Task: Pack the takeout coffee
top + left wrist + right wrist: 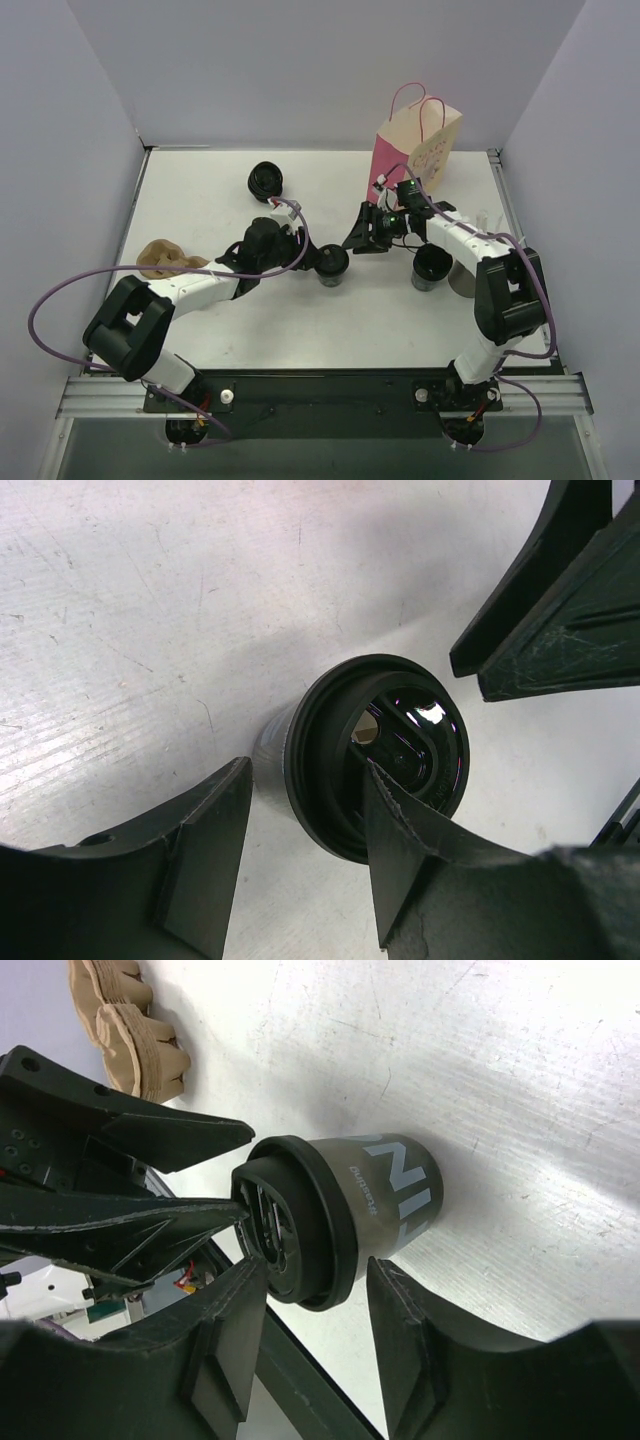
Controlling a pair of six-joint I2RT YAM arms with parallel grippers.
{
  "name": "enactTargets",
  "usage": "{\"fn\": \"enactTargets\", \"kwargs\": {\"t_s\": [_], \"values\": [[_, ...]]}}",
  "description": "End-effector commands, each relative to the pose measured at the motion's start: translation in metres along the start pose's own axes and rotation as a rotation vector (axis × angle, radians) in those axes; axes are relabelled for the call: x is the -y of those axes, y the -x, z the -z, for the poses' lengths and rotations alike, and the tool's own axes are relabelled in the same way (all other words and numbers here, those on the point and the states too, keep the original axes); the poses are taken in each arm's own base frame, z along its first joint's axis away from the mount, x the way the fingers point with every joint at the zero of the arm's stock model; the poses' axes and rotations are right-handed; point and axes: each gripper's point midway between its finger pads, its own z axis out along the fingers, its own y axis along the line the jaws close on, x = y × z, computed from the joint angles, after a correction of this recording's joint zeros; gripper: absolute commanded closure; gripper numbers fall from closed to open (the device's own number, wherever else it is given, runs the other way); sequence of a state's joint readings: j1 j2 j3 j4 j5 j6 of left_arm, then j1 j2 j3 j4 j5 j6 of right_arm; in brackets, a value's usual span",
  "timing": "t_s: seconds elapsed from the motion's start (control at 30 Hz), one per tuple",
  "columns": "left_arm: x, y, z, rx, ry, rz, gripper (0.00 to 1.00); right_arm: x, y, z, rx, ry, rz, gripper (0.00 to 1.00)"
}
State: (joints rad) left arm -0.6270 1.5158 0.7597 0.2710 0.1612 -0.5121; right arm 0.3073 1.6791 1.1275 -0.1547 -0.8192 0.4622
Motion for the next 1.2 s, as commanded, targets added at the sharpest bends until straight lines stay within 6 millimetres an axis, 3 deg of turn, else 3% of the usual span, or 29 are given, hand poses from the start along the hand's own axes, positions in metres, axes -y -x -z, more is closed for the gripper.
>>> {"fn": "enactTargets", "kwargs": {"t_s": [0.0, 0.67, 0.87, 0.9, 1.17], "values": [[-0.065, -0.091, 0.017, -0.299, 0.230, -0.035, 0.43, 0.000, 0.000, -0.001, -0.027, 0.009, 0.007, 0.58], [-0.065, -0.098, 0.014, -0.310, 0.238, -0.027, 0.44, 0.002, -0.016, -0.022, -0.081, 0.019, 0.025, 0.56], [-0.068, -0.102, 0.015, -0.311, 0.252, -0.020, 0.43, 0.024, -0.027, -0.029, -0.064, -0.005, -0.014, 0.69], [-0.071, -0.104, 0.016, -0.314, 0.260, -0.018, 0.44, 0.033, -0.037, -0.031, -0.077, -0.012, -0.039, 0.71], [-0.081, -0.116, 0.019, -0.326, 0.298, -0.011, 0.44, 0.062, -0.056, -0.041, -0.071, -0.016, -0.094, 0.74]]}}
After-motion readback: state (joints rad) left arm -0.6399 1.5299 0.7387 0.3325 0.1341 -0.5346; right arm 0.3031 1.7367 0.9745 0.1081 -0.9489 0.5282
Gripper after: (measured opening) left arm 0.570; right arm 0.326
